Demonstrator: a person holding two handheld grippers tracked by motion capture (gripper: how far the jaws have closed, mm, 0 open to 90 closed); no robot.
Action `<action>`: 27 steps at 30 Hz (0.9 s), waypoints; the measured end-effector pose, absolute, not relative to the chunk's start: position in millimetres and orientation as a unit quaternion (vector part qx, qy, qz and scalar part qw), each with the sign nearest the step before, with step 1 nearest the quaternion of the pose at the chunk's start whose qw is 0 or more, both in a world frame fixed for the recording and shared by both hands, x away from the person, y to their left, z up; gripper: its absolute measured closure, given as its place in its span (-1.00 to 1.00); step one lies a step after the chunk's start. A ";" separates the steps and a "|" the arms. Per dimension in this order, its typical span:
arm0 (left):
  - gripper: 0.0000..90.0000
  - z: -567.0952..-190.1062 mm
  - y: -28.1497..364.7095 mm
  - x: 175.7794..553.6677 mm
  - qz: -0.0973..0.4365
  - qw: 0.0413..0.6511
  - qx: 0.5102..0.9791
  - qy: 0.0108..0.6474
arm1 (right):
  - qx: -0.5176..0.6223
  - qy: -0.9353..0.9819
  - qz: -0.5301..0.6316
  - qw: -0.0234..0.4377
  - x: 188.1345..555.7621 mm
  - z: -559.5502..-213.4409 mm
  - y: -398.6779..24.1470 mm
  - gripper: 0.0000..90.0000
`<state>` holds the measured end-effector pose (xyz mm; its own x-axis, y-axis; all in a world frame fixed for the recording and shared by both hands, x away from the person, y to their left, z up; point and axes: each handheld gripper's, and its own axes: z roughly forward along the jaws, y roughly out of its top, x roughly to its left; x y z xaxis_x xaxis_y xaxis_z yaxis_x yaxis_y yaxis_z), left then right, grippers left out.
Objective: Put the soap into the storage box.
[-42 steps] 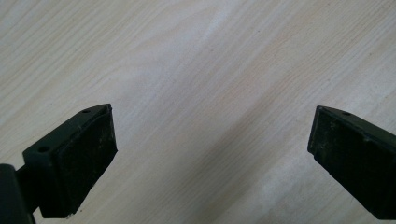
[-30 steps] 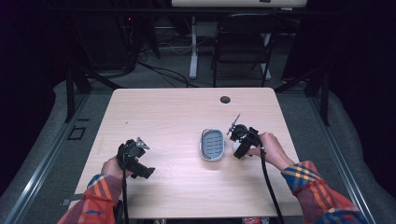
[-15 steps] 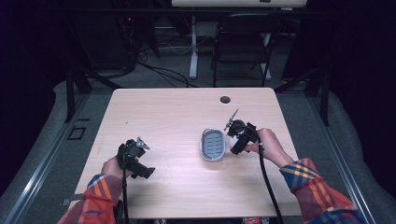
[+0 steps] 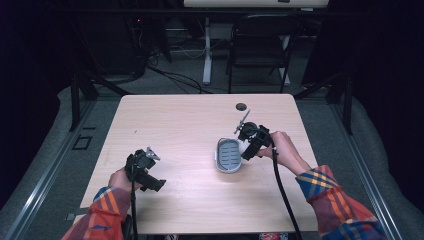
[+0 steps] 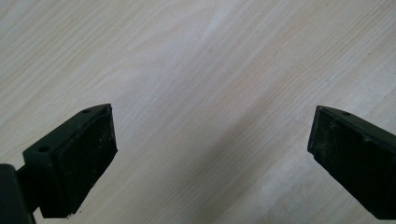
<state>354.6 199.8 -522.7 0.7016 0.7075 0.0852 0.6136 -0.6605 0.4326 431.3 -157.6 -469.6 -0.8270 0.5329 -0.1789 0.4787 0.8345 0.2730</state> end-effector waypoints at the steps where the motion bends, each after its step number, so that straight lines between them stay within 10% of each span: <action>1: -0.97 -522.6 200.0 354.5 0.124 0.189 0.903 0.366 | 0.267 0.950 0.110 0.123 431.8 -468.6 -156.0 -0.47; 27: -0.97 -522.5 200.0 353.9 0.123 0.190 0.904 0.364 | 0.246 0.956 0.109 0.121 445.2 -471.5 -120.1 -0.47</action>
<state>353.9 200.0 -522.5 0.7048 0.7044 0.0842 0.6110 -0.6631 0.4324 445.2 -120.1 -471.5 -0.8504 0.4956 -0.1767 0.4429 0.8556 0.2681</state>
